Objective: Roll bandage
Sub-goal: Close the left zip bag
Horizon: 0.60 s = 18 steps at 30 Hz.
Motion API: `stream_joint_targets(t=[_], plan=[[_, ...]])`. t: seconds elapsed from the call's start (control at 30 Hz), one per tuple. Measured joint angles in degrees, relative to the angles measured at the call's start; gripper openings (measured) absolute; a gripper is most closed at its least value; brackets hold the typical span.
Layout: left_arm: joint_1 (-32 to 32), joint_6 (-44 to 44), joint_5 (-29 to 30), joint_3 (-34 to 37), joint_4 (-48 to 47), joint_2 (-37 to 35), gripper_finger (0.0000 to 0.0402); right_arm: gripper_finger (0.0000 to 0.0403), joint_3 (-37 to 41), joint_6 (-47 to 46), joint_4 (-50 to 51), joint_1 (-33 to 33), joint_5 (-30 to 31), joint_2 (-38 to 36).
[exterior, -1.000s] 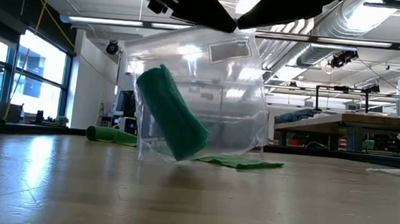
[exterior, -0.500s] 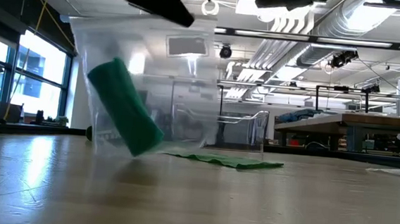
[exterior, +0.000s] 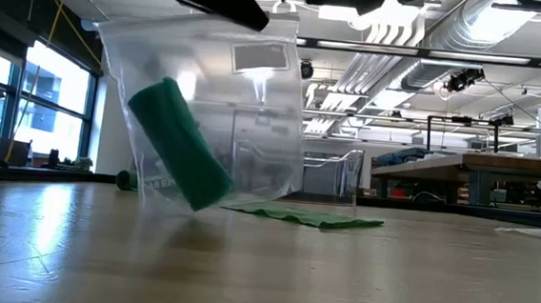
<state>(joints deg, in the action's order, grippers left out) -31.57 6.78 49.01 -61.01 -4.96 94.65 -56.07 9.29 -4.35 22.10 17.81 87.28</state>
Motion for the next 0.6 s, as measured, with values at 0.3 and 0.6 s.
stream_joint_targets(t=[0.3, 0.6], plan=[[0.02, -1.24, -0.87, 0.0, 2.38, 0.0, 0.0027, 0.0137, 0.0, 2.79, -3.19, -1.75, -3.56, 1.59], [-0.01, -1.46, -1.11, 0.0, 3.56, 0.0, 0.0026, 0.0084, 0.0, 4.22, -8.42, -2.24, -6.76, 5.32]])
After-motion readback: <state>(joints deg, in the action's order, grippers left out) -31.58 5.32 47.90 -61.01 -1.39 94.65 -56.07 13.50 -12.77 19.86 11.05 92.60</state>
